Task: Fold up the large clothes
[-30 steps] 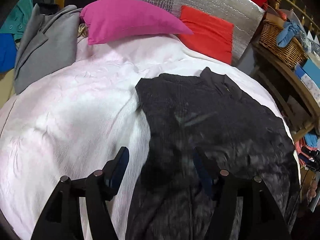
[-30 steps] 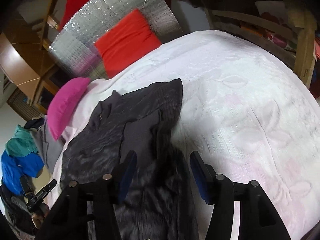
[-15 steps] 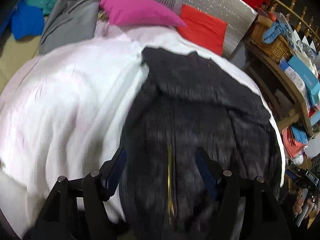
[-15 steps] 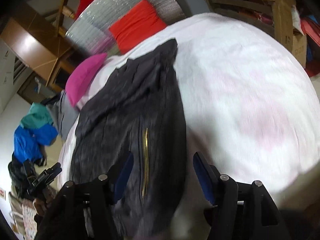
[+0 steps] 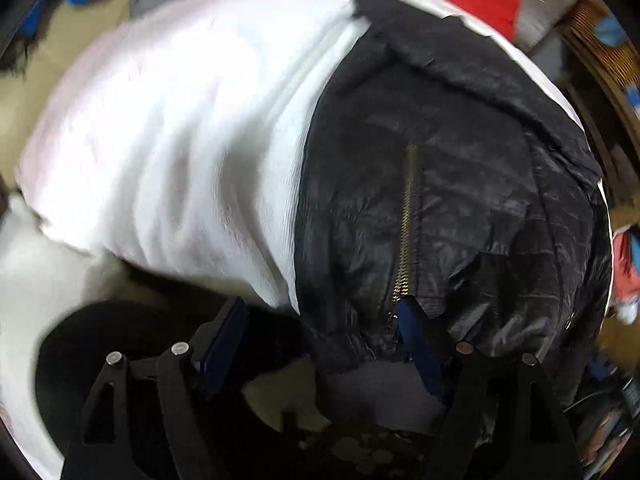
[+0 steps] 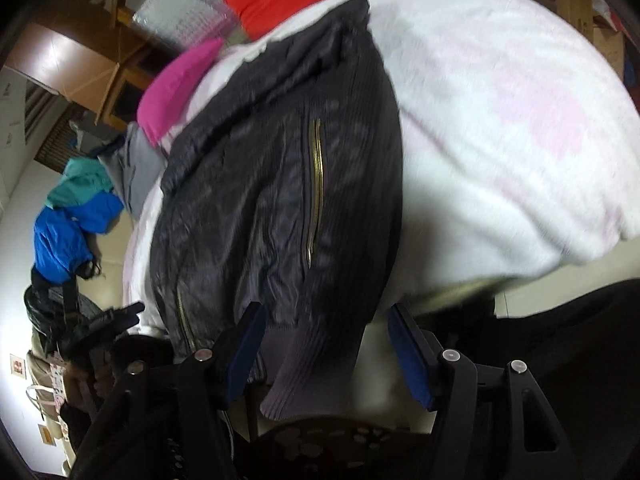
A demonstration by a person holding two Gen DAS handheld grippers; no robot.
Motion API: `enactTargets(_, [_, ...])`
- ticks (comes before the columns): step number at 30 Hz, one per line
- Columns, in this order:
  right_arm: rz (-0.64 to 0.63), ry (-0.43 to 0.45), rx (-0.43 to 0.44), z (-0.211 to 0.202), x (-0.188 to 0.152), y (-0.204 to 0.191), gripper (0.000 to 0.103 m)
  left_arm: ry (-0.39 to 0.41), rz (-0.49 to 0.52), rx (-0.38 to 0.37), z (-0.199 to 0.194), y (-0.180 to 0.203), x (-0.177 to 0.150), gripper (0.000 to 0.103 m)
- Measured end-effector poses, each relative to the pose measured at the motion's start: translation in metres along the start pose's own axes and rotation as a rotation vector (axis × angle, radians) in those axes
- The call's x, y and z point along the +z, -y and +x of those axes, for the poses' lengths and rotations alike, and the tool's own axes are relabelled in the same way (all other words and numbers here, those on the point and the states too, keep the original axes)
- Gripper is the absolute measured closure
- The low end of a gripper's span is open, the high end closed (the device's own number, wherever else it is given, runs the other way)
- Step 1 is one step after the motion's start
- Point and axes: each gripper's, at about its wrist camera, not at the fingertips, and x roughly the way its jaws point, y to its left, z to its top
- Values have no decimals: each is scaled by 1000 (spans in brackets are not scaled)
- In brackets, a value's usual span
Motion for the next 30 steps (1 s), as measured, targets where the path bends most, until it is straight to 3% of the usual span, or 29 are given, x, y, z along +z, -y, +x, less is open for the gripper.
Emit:
enactTargets(7, [26,-85,-25,37,-5,-5,36,-204,-89,-54,54,-6,-16,25])
enactTargets(11, [60,-155,-75,60,-12,2,36,-257,-67,-123,68,9,-28,25])
enactTargets(16, [131,-208,-21,85,-23,16,36,-250,-40,-110,80,18,-38,23])
enactTargets(17, [128,-208,-9,87,-24,15,38,-246,-46,-124,80,17,-40,23])
enactTargets(19, [89,-223,16,92,-27,10,68,-232,-40,-131,80,18,-43,25])
enactTargets(20, [65,-229,15,93,-28,6,74,-222,-41,-142,79,18,-44,29])
enactTargets(22, [15,-203,-6,85,-28,-1,84,-198,-38,-170,73,17,-49,56])
enactTargets(23, [4,-196,-2,81,-27,-3,86,-191,-38,-187,70,17,-51,60])
enactTargets(25, [-10,-167,17,68,-24,-7,88,-176,-35,-211,62,16,-53,80])
enactTargets(27, [-43,-130,64,47,-21,-15,88,-147,-31,-244,46,18,-52,87])
enactTargets(30, [-113,-37,121,13,-14,-29,88,-87,-18,-331,14,20,-49,89])
